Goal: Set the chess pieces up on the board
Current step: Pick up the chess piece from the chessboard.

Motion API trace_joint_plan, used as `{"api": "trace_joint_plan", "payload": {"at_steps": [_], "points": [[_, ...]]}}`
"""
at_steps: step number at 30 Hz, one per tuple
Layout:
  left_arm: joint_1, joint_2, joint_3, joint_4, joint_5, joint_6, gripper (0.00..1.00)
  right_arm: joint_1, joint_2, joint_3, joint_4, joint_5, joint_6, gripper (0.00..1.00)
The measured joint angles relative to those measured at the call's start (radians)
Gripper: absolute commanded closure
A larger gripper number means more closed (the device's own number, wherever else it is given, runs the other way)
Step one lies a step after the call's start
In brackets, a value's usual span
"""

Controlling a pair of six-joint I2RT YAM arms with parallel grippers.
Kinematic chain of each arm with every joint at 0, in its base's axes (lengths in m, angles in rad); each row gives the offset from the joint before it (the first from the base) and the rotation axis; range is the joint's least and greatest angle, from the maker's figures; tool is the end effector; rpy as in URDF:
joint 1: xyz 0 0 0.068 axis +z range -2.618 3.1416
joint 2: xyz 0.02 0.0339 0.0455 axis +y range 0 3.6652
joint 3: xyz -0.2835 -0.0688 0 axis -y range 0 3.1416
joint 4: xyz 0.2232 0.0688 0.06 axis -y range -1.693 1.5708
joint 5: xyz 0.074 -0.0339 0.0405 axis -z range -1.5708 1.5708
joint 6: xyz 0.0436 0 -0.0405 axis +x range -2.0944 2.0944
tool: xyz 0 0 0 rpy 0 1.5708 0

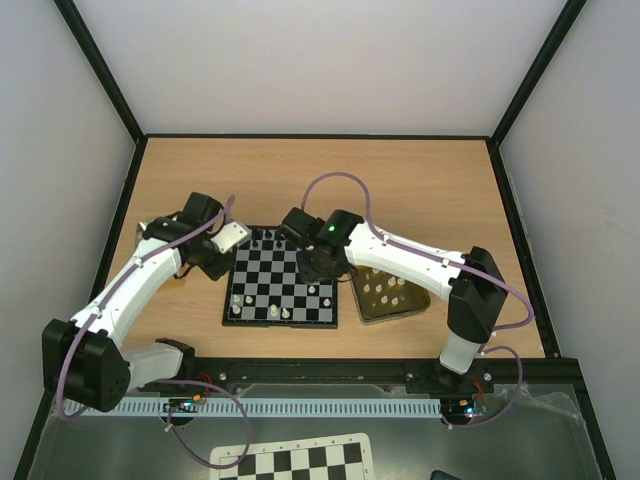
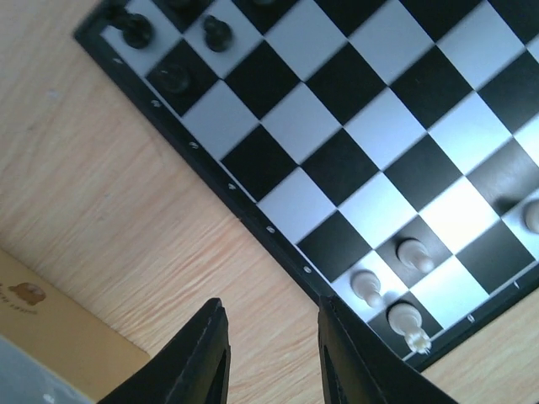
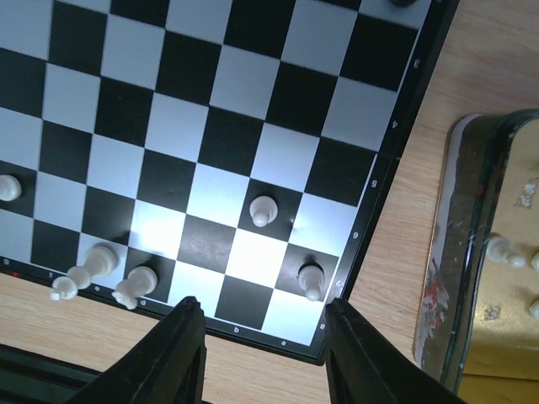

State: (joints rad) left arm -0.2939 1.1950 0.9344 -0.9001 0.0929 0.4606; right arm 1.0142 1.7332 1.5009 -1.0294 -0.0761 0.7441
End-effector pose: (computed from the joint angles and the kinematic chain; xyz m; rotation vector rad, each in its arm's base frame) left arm 0.1844 -0.0600 0.2700 1.0281 2.5231 -0.0790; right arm 0.1729 0.2841 0.2884 -0.4177 2.9429 0.4288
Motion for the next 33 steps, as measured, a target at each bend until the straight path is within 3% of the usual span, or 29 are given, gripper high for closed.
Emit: {"api": "trace_joint_plan", "payload": {"at_steps": [7, 16, 33], "points": [[0.037, 0.026, 0.039, 0.021, -0.016, -0.108, 0.70, 0.039, 0.003, -0.053, 0.022, -0.004, 0.008, 0.63], [0.081, 0.029, 0.039, 0.041, -0.072, -0.183, 0.70, 0.195, 0.214, 0.194, 0.018, -0.016, -0.013, 0.66], [0.105, 0.011, -0.012, 0.053, -0.114, -0.202, 0.69, 0.210, 0.195, 0.098, 0.026, -0.034, -0.006, 0.70]]}}
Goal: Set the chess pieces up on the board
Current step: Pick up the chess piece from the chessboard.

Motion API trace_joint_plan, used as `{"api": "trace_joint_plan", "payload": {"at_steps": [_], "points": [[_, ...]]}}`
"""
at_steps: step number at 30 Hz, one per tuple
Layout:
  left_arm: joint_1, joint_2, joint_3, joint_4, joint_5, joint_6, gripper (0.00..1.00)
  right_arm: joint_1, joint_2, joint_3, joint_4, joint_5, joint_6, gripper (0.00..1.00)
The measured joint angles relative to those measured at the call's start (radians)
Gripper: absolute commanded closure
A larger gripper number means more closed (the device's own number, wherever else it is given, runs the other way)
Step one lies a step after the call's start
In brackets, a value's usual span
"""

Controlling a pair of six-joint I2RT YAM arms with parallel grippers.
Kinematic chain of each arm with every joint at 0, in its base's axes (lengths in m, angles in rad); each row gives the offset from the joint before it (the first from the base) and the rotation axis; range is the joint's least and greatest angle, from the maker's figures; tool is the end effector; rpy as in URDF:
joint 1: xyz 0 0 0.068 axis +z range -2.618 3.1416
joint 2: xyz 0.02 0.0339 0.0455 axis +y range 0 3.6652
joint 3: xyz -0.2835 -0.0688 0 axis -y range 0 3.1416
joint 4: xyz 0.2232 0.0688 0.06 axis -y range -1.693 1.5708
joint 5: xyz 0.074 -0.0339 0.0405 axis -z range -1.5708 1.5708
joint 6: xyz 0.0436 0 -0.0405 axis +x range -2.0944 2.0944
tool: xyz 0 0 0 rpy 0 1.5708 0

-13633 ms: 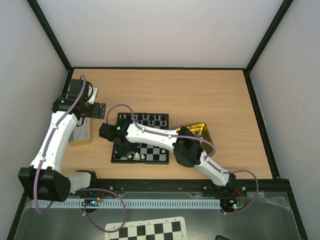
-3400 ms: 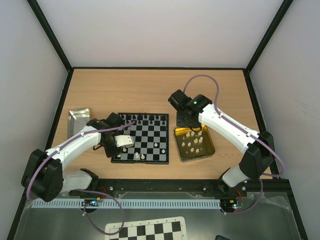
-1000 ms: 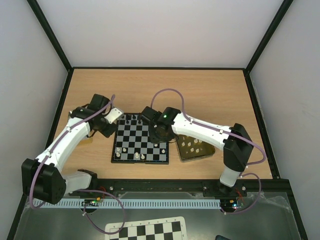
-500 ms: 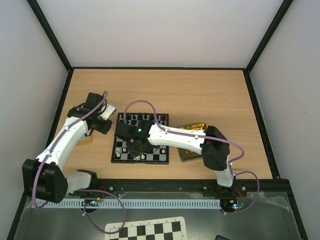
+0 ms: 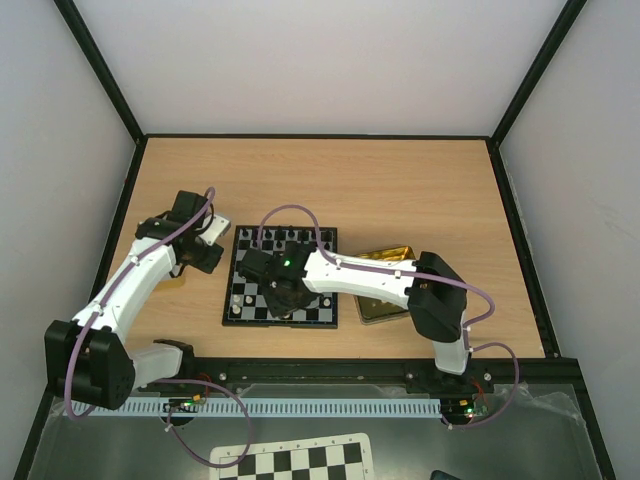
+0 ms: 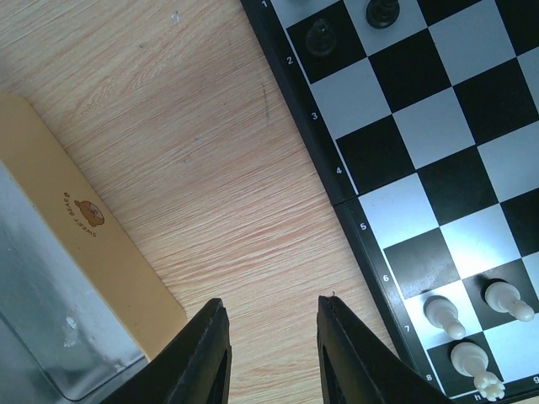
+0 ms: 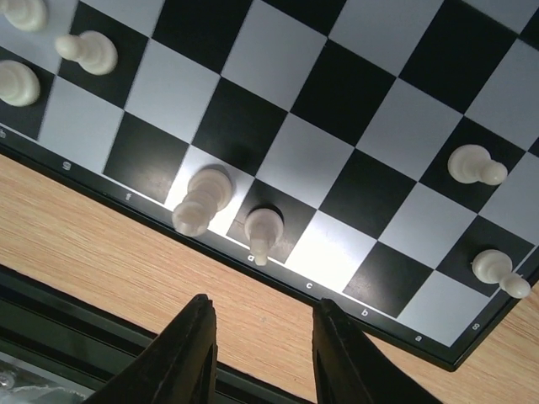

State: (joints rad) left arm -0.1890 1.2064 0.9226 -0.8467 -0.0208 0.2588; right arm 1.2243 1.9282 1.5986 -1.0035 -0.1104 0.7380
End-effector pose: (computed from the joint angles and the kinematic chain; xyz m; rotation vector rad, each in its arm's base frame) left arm 0.1968 -0.0367 0.2671 0.5938 2.6358 0.0492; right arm 0.1237 0.3566 0.2496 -0.7600 2.9797 0.3997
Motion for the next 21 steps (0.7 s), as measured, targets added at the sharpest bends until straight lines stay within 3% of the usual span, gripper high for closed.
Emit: {"api": "trace_joint_plan", "payload": {"at_steps": [13, 21], "points": [[0.011, 0.000, 0.000, 0.005, -0.025, -0.010, 0.68, 0.000, -0.008, -0.058, 0.063, -0.027, 0.006, 0.71], [0.059, 0.000, 0.000, 0.029, -0.069, -0.031, 0.52, -0.009, -0.002, -0.058, 0.074, -0.034, -0.002, 0.72]]}}
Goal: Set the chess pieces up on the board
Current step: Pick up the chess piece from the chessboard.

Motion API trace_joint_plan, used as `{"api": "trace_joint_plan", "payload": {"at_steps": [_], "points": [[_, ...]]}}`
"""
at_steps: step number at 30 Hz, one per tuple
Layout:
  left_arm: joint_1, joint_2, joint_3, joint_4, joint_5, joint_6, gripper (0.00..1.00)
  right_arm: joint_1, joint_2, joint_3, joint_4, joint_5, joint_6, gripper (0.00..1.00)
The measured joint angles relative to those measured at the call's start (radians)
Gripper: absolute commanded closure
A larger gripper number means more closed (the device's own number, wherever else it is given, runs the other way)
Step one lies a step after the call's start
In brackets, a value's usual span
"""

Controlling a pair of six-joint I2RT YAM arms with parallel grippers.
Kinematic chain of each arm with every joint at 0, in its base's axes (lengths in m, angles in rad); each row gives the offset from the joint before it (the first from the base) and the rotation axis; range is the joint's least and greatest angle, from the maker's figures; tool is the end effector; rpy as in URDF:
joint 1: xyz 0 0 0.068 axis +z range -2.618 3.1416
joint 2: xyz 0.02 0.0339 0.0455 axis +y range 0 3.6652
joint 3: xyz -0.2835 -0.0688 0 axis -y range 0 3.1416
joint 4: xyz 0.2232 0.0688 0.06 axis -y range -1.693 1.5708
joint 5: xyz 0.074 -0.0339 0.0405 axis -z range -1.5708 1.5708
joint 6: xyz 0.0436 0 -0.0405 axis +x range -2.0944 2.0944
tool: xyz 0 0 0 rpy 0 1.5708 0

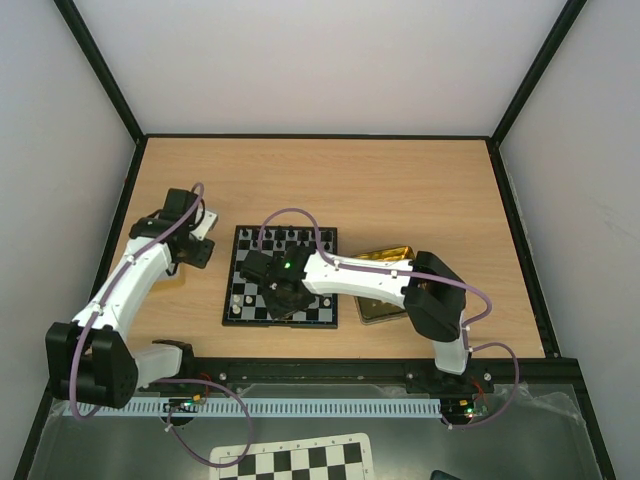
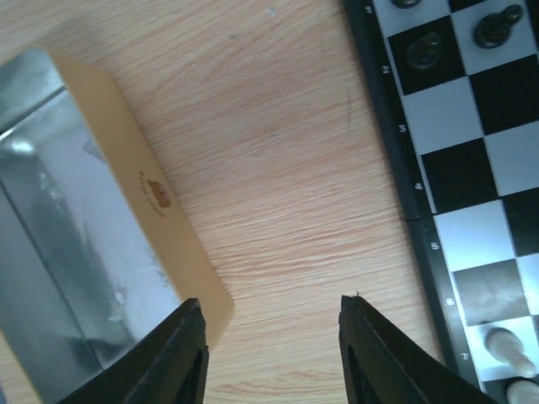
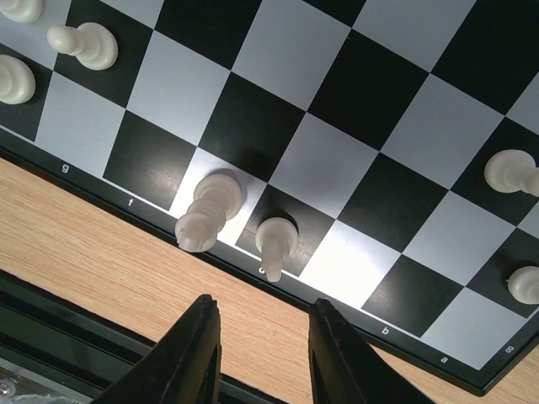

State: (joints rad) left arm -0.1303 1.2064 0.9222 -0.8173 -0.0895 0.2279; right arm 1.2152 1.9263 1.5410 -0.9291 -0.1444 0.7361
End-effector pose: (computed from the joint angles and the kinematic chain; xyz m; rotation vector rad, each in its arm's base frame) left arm 0.2019 -0.0225 0.2687 0.4481 2.6356 0.1507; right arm 0.1256 0.3563 0.2377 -0.7596 2.9888 0.4542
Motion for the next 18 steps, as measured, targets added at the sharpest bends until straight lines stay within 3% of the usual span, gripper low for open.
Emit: {"api": "trace_joint_plan", "payload": {"at_steps": [7, 18], "points": [[0.063, 0.010, -0.008, 0.032, -0.024, -0.006, 0.43, -0.016, 0.002, -0.011, 0.009, -0.006, -0.010, 0.73], [0.183, 0.068, -0.032, 0.121, -0.055, 0.037, 0.44, -0.031, 0.001, -0.036, 0.019, 0.002, -0.040, 0.73]]}}
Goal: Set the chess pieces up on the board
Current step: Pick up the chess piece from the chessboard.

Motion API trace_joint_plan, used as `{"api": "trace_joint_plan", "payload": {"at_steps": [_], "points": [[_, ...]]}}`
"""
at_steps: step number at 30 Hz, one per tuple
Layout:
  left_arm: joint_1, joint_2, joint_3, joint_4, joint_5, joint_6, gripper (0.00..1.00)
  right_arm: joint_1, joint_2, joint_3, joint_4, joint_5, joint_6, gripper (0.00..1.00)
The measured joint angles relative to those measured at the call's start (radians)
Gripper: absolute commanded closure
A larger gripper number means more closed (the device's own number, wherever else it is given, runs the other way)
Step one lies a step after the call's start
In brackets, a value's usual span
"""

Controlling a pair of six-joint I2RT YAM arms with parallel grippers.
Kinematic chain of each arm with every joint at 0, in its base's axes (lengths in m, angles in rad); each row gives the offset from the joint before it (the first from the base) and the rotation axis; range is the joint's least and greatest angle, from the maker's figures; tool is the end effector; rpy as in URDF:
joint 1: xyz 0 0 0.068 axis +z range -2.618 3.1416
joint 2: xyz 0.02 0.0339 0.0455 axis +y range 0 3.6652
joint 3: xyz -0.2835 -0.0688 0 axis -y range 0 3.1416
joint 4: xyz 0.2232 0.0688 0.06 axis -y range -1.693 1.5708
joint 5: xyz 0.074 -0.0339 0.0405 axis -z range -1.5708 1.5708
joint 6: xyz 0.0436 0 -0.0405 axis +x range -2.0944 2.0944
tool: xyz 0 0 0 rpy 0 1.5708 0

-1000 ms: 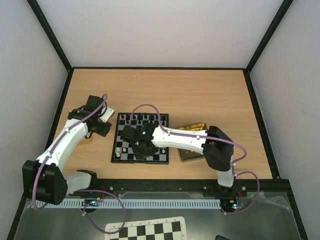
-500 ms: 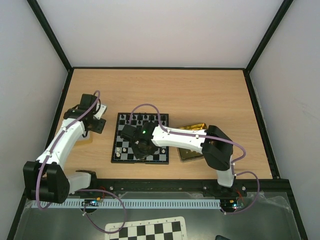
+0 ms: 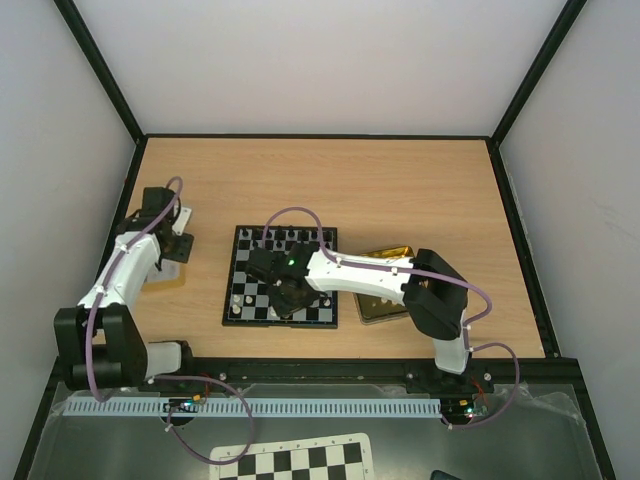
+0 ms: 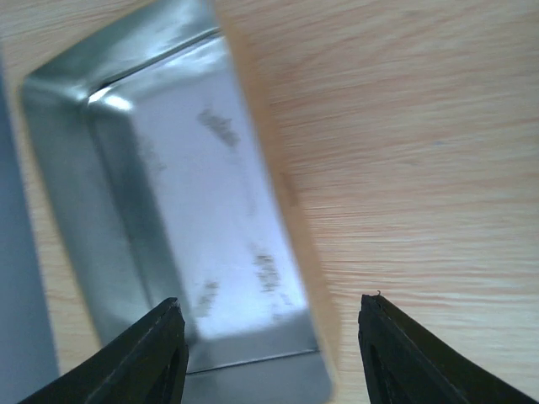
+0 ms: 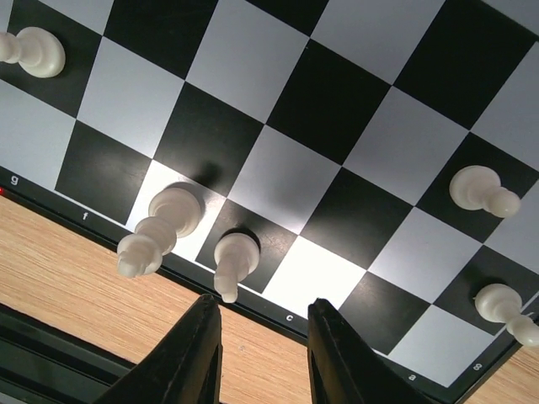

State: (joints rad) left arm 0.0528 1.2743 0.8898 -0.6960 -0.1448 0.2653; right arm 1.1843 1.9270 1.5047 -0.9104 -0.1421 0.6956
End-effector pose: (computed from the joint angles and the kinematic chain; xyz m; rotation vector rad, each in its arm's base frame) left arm 0.2211 0.0180 0.2532 0.2345 2.6550 0.2964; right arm 0.1355 0.3494 0.2286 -0.7721 2.9881 0.4276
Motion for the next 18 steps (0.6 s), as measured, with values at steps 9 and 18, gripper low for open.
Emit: {"api": "trace_joint_plan", "payload": {"at_steps": [9, 18], "points": [[0.119, 0.076, 0.100, 0.122, -0.182, 0.040, 0.45, -0.026, -0.098, -0.061, 0.001, 0.024, -0.034, 0.72], [0.317, 0.292, 0.455, -0.051, 0.203, -0.051, 0.46, -0.046, -0.120, -0.085, 0.013, 0.019, -0.042, 0.75]]}}
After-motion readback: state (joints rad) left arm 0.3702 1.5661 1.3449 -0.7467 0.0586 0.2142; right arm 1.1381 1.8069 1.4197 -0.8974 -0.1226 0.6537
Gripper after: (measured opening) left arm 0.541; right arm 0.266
